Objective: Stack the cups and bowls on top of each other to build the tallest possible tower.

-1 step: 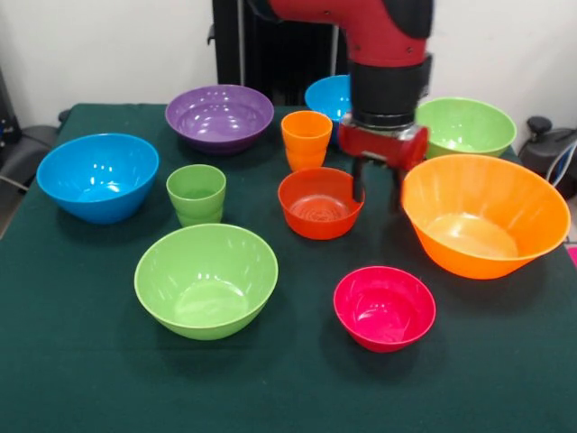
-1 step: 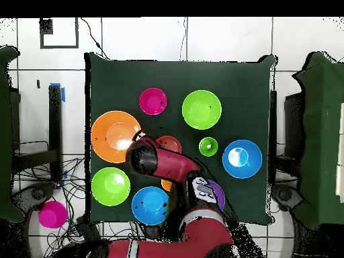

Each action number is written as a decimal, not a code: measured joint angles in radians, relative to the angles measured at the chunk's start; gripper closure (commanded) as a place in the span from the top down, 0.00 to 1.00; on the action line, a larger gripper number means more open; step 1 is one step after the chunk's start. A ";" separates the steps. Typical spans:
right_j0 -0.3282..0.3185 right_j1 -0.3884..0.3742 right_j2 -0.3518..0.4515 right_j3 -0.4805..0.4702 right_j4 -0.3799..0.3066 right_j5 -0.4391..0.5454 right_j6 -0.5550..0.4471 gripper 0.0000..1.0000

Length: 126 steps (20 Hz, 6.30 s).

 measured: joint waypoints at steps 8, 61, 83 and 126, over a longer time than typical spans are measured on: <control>0.070 -0.017 0.013 0.000 0.022 -0.002 0.019 1.00; 0.100 -0.008 -0.108 -0.087 -0.030 0.095 0.019 1.00; -0.050 0.033 -0.089 -0.180 -0.042 0.097 0.019 1.00; -0.087 -0.081 0.154 -0.171 -0.253 0.186 0.019 1.00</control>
